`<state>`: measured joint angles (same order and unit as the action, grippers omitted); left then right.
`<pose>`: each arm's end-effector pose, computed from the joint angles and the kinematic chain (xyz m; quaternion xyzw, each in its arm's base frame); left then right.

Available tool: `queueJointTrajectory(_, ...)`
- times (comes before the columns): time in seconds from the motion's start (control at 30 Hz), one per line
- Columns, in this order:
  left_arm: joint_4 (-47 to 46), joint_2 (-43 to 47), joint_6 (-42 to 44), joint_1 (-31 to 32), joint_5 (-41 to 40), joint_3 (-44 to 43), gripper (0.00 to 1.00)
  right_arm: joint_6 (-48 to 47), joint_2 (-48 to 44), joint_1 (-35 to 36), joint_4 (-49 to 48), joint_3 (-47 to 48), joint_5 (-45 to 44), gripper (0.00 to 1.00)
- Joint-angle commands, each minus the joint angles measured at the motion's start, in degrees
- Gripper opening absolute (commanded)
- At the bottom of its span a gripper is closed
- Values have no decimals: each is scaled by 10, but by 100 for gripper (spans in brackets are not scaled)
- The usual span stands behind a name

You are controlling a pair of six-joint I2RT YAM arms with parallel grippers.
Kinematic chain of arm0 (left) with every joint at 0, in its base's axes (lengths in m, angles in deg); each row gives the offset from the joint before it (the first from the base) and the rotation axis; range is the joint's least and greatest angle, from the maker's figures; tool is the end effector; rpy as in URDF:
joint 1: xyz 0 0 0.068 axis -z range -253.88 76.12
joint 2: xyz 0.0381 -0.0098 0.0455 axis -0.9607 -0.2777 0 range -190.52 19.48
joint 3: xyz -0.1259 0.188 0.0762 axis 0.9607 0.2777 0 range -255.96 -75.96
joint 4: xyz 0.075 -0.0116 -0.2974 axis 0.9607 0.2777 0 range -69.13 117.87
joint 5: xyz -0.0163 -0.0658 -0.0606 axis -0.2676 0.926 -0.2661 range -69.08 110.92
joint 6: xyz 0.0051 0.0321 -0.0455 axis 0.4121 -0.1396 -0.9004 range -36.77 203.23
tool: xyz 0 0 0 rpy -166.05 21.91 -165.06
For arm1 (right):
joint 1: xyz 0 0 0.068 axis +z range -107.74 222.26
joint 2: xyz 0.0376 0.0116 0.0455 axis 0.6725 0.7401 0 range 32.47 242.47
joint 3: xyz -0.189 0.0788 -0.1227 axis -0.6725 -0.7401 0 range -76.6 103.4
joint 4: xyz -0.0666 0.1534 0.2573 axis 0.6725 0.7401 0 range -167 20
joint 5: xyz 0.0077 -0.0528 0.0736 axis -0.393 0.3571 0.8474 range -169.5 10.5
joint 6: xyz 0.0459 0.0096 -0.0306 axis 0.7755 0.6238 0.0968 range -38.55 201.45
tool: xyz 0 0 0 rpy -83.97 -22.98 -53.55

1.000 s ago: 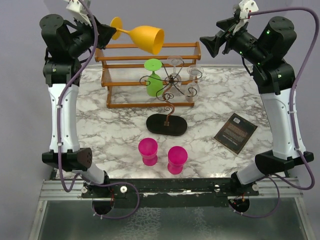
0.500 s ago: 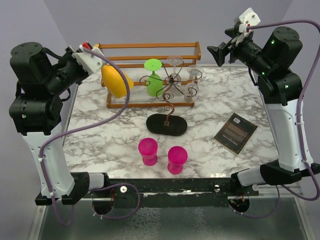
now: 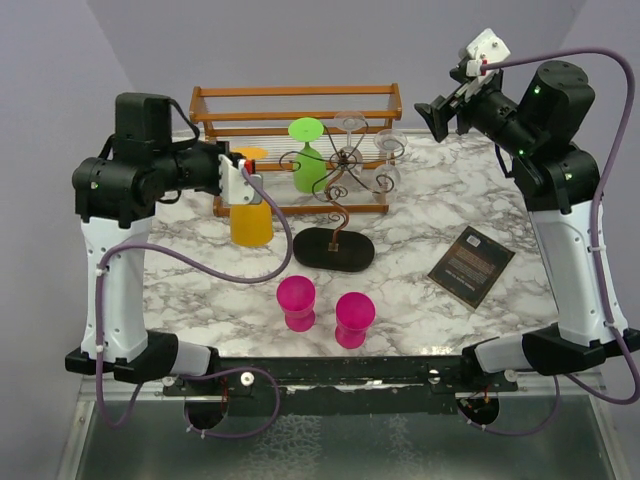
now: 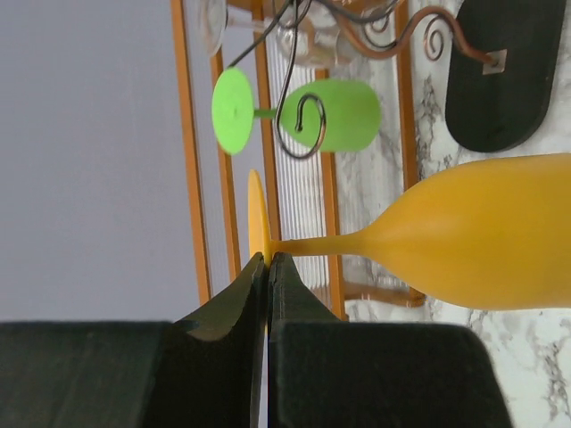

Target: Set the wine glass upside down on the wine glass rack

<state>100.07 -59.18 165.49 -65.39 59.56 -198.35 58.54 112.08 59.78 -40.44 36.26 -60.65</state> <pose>0.2240 -0.0577 0.5231 0.7034 0.4815 0.0243 0.5223 0.2836 0.1025 0.5428 -0.3534 0.6343 0.0871 0.6820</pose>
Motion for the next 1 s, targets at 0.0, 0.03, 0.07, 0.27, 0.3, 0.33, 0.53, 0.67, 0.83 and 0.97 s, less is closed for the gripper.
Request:
queueJointTrajectory(0.0, -3, -22, 35, 57, 23, -15, 0, -18, -20, -1, 4, -8, -28, 78)
queueJointTrajectory(0.03, -7, -29, 31, 68, 25, -24, 0, -19, -19, -1, 4, -10, -28, 78)
queueJointTrajectory(0.07, -11, -35, 29, 80, 25, -31, 0, -19, -16, -1, 5, -10, -27, 78)
queueJointTrajectory(0.27, -33, -83, 18, 154, -13, -64, 0, -16, -2, -4, 10, -7, -15, 79)
queueJointTrajectory(0.3, -41, -90, 16, 167, -21, -64, 0, -16, -2, -5, 10, -7, -15, 79)
queueJointTrajectory(0.33, -44, -96, 15, 173, -32, -64, 0, -16, -2, -5, 10, -7, -14, 79)
queueJointTrajectory(0.53, -81, -131, 1, 209, -81, -68, 0, -22, -4, -10, 12, -10, -18, 79)
queueJointTrajectory(0.67, -93, -146, 7, 228, -142, -65, 0, -25, -3, -11, 13, -11, -18, 79)
queueJointTrajectory(0.83, -110, -159, 3, 241, -183, -56, 0, -28, -3, -12, 11, -21, -19, 79)
queueJointTrajectory(0.97, -124, -166, -9, 252, -233, -52, 0, -31, -2, -11, 11, -28, -19, 79)
